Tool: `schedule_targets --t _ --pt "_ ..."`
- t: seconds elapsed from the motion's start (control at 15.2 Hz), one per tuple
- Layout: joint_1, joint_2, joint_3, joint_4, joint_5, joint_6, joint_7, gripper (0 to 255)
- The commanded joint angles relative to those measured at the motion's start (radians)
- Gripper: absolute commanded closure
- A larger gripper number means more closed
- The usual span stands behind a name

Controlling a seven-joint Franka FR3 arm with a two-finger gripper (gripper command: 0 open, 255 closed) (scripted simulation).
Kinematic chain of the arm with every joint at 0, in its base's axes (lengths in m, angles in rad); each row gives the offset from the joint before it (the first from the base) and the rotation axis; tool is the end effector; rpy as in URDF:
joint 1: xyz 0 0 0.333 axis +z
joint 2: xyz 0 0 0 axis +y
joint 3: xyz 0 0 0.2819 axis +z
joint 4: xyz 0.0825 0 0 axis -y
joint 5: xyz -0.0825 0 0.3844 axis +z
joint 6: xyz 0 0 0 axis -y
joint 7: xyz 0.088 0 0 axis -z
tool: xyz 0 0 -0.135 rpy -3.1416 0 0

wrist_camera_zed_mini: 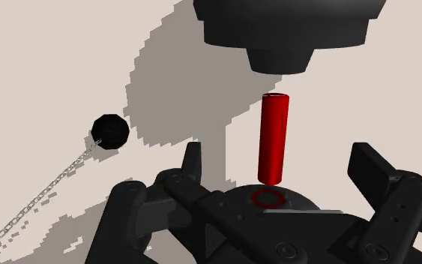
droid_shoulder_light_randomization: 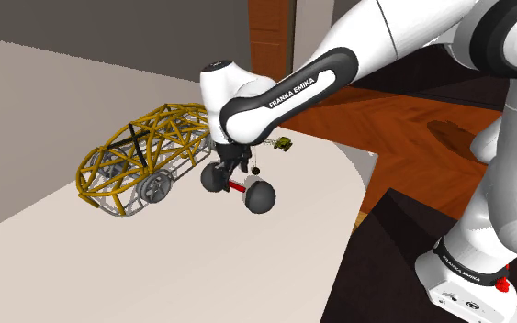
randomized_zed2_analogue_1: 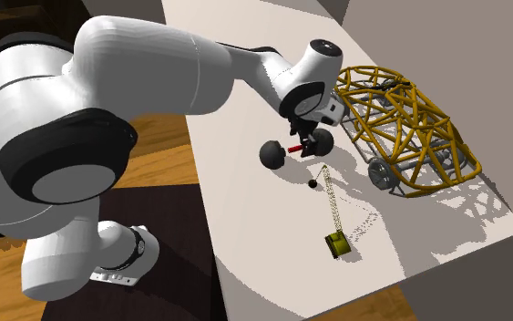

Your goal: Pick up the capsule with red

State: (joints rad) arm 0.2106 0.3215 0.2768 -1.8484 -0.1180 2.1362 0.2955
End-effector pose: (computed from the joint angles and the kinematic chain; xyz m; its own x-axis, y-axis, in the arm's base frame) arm 0.5497 0.2768 0.2948 0.9704 0.2410 -0.0155 0.2413 -0.9703 0.0171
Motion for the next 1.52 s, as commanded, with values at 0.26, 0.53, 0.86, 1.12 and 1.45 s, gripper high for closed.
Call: schedule_targets --t 0.26,0.53,0.86,1.12,1.45 --pt "0.007 0.048 -0.006 -0.016 -0.018 0.063 0.012 0" --pt "0.007 0.05 -0.007 -0.024 -0.019 0.073 0.013 255" --pt "0.007 0.051 -0.007 -0.023 -0.019 0.073 0.013 255" --pt "0.006 0.045 -0.006 -0.015 -0.017 0.059 0.012 255" --pt "0.003 0.012 0.0 0.009 -0.004 0.003 0.003 255"
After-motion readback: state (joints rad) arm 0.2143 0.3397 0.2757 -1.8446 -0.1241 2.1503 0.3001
